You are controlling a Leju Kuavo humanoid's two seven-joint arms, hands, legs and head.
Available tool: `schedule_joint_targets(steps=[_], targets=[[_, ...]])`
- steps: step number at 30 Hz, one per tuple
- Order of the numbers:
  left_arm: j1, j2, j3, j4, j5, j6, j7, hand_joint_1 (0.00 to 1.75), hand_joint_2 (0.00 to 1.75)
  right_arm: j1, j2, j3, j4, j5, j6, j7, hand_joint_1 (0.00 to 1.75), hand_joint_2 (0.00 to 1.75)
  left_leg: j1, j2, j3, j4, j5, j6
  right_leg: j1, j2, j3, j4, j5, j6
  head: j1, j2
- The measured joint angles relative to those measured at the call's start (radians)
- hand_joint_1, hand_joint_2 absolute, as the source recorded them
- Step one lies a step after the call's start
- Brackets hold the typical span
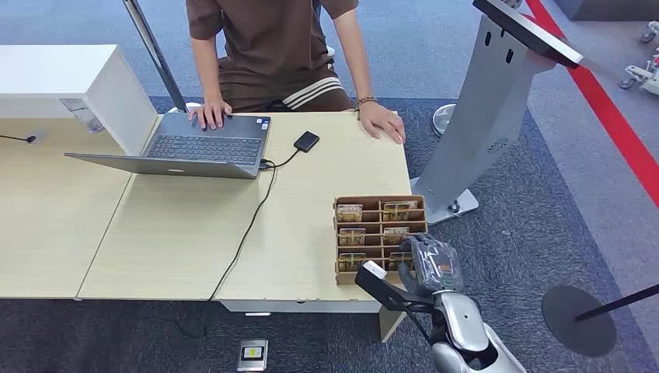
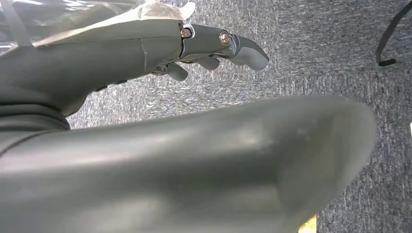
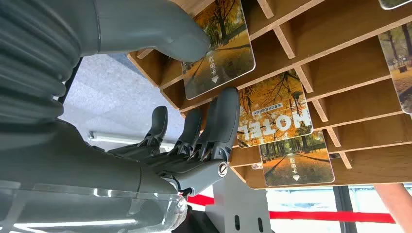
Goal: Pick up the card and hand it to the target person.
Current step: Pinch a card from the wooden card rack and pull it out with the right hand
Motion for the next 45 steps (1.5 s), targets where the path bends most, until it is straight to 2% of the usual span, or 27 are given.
schedule_joint_targets(steps=[25,29,45], targets=[[0.000,0.000,0.000,0.000,-0.004,-0.005,0.000,0.00,0.00,0.003,0.004,0.003,0.006,0.022,0.010,0.021,0.87,1.75,0.000,0.000,0.000,0.000,0.000,0.000,0.000,0.000,0.000,0.000,0.000,0.000,0.000,0.000],[0.000,0.000,0.000,0.000,-0.004,-0.005,-0.002,0.00,0.00,0.003,0.004,0.003,0.006,0.052,0.011,0.028,1.00,1.75,0.000,0.000,0.000,0.000,0.000,0.000,0.000,0.000,0.001,0.000,0.000,0.000,0.000,0.000],[0.000,0.000,0.000,0.000,-0.004,-0.015,-0.018,0.00,0.00,0.014,0.002,0.008,0.007,0.172,-0.004,0.030,1.08,1.75,0.000,0.000,0.001,0.000,0.000,0.000,0.000,0.000,0.001,0.000,0.000,0.000,0.000,0.000]])
